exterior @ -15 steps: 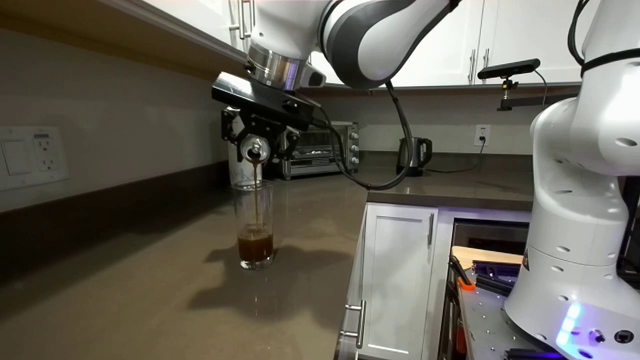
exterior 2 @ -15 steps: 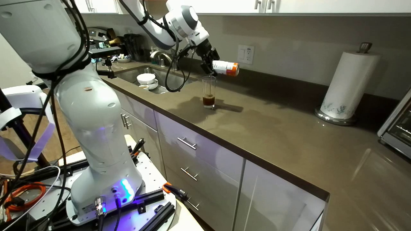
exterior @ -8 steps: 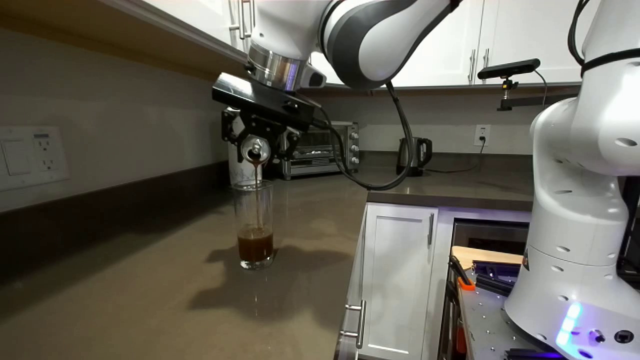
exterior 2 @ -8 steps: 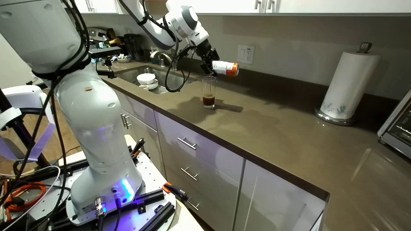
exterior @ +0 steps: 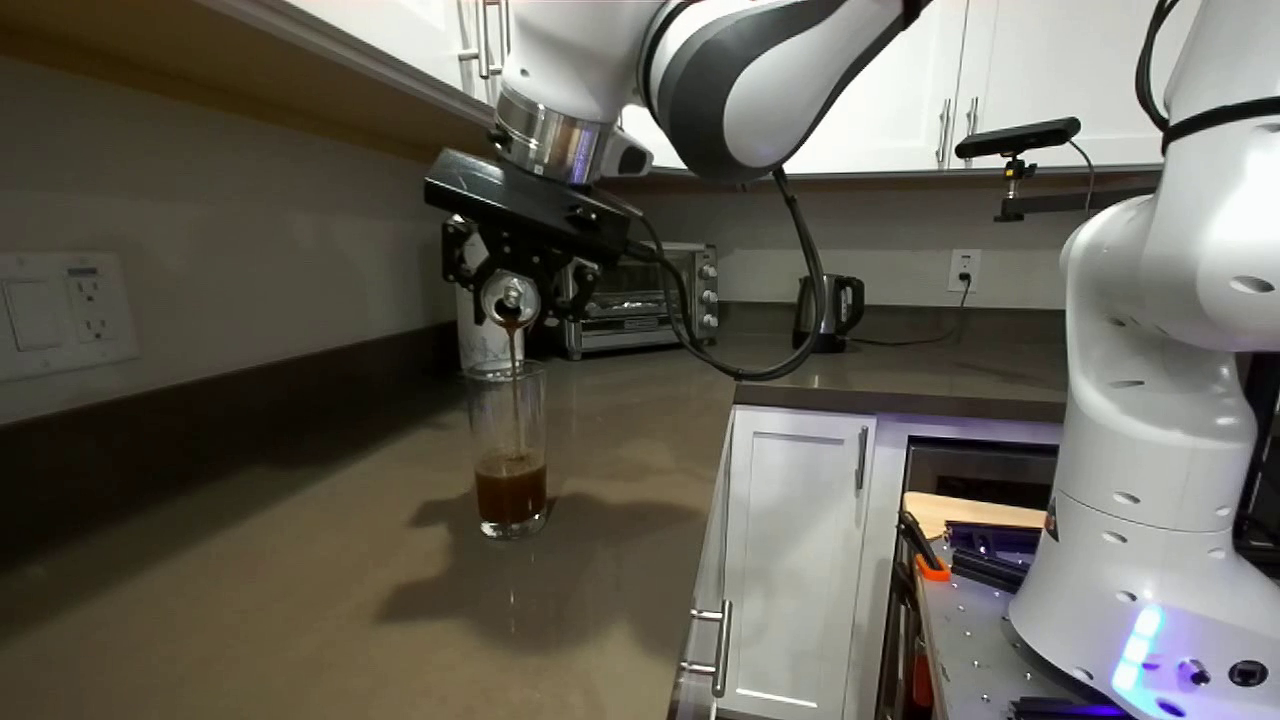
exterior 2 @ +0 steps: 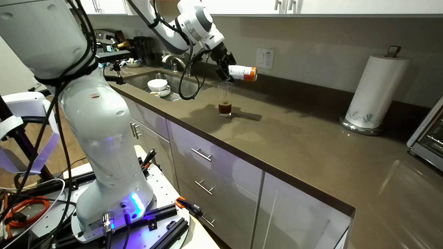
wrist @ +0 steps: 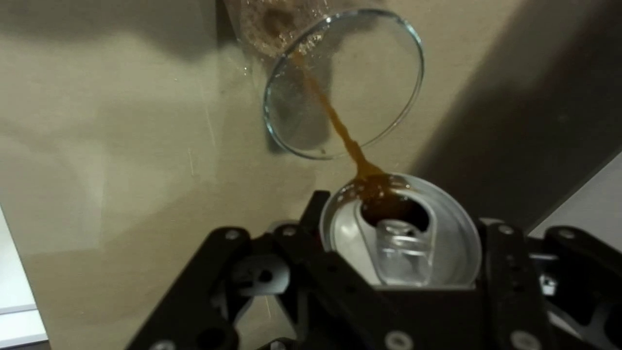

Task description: Pick up the can, pour its contents in the glass cup and put it down

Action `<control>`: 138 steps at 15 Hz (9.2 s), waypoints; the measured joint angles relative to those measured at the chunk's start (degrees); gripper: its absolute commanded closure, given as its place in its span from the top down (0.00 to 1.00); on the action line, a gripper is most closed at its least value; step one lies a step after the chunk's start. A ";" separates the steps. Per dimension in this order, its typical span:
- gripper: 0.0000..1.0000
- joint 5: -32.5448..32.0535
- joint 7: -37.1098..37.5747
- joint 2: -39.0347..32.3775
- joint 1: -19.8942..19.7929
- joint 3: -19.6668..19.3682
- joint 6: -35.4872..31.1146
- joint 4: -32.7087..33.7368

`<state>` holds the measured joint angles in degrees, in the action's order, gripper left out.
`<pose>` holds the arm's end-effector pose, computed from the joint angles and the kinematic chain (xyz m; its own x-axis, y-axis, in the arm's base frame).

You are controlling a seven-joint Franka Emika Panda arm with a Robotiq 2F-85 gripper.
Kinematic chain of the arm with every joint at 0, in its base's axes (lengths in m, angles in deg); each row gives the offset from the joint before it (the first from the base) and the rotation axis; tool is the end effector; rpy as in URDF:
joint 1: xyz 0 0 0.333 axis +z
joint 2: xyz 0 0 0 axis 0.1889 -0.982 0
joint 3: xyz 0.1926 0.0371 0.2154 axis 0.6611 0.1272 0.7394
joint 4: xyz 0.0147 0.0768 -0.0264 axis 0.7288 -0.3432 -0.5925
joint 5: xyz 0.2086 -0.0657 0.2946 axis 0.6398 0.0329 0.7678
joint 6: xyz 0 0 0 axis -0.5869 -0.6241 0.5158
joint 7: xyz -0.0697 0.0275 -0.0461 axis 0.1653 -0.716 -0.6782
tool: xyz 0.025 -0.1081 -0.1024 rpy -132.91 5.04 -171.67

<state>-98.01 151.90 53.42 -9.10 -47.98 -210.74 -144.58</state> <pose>0.4760 0.1250 0.3666 0.2645 -0.8625 0.4313 -0.8336 -0.4294 -0.3474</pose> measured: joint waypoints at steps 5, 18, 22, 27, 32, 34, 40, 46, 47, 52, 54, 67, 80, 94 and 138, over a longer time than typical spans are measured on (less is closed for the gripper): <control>0.28 -2.40 1.95 0.00 0.00 0.31 0.01 0.00; 0.28 -4.25 3.19 0.00 0.00 0.51 0.03 -0.02; 0.28 -4.27 3.20 0.00 0.00 0.51 0.03 -0.03; 0.28 -4.29 3.22 0.00 0.00 0.51 0.03 -0.06; 0.28 -4.64 3.86 0.00 0.00 0.53 0.07 -0.14; 0.28 -5.27 4.44 0.00 0.00 0.57 0.07 -0.18; 0.28 -6.72 5.64 0.00 0.00 0.73 0.08 -0.34; 0.28 -7.02 6.47 0.00 0.01 1.10 0.13 -0.38; 0.28 -7.25 6.59 0.00 0.01 1.15 0.14 -0.38; 0.28 -8.96 7.61 0.00 0.02 1.29 0.19 -0.39; 0.28 -9.23 7.69 0.00 0.02 1.31 0.20 -0.40; 0.28 -12.28 9.97 0.71 0.05 1.31 0.21 -1.66; 0.28 -13.40 11.01 0.82 0.67 1.29 0.21 -1.67; 0.28 -13.44 11.02 0.83 0.68 1.15 0.21 -1.67; 0.28 -24.69 20.27 2.13 1.47 2.48 0.20 -1.79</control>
<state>-122.70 172.18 55.55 -7.62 -45.50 -210.53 -146.37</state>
